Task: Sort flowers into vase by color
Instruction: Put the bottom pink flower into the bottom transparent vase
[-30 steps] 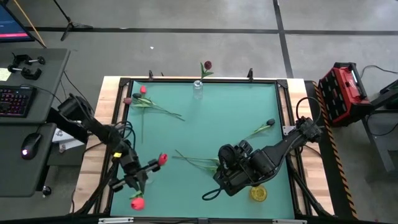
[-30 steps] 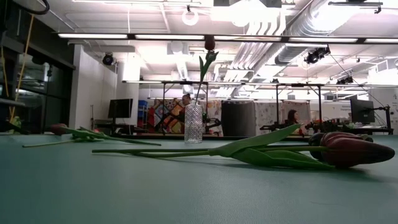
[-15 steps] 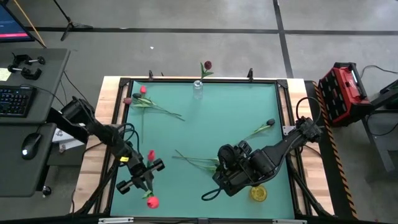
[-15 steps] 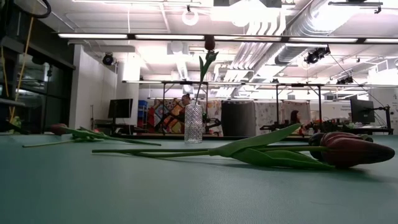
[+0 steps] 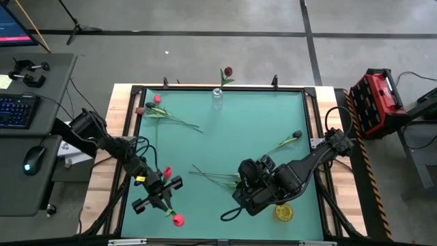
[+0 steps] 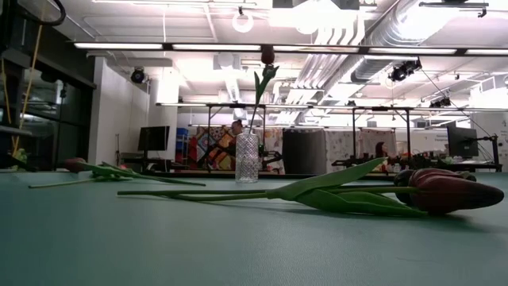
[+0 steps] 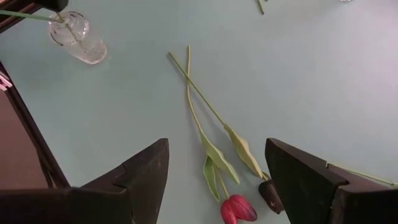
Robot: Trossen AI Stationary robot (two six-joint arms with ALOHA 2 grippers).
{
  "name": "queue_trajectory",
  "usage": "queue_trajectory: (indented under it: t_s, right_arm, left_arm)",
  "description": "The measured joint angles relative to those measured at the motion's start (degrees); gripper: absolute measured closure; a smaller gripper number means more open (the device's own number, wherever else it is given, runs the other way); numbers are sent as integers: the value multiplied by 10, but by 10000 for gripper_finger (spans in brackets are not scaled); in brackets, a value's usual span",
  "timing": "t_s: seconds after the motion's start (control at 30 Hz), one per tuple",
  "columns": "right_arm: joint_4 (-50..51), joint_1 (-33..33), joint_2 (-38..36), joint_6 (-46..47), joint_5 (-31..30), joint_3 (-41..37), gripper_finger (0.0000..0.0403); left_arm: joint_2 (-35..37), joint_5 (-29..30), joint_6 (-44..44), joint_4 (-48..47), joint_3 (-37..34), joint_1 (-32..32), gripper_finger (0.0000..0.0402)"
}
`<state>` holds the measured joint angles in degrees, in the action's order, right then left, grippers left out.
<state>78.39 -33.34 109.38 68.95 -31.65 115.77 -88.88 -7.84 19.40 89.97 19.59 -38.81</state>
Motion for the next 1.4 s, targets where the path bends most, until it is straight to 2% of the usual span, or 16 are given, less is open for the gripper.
queue_trajectory:
  t_s: [0.3, 0.4, 0.57, 0.7, 0.8, 1.0, 1.07, 1.2, 1.23, 1.4]
  right_arm:
    - [-37, 1, 0, 0, -1, 0, 149]
    - [-124, 5, 3, -22, 14, 0, 149]
    - [-306, 19, 46, -139, 97, 0, 149]
    - [-403, 34, 75, -204, 109, 0, 154]
    - [-451, 44, 95, -229, 156, 0, 178]
    - [-544, 56, 122, -252, 261, -1, 252]
    - [-583, 56, 122, -270, 275, 0, 286]
    - [-633, 57, 124, -291, 292, 0, 379]
    - [-638, 58, 124, -289, 296, 0, 390]
    - [-648, 58, 129, -270, 336, 0, 373]
  left_arm:
    - [2, -1, 30, 0, 0, 0, 361]
    - [2, -1, 30, 0, 0, 0, 347]
    - [2, -1, 30, 0, 0, 6, 329]
    - [2, -1, 30, 0, 0, 6, 323]
    - [2, -1, 30, 0, 0, 6, 323]
    - [2, -1, 30, 0, 0, 6, 323]
    - [2, -1, 30, 0, 0, 6, 323]
    - [2, -1, 30, 0, 0, 6, 323]
    - [2, -1, 30, 0, 0, 6, 323]
    - [2, -1, 30, 0, 0, 6, 323]
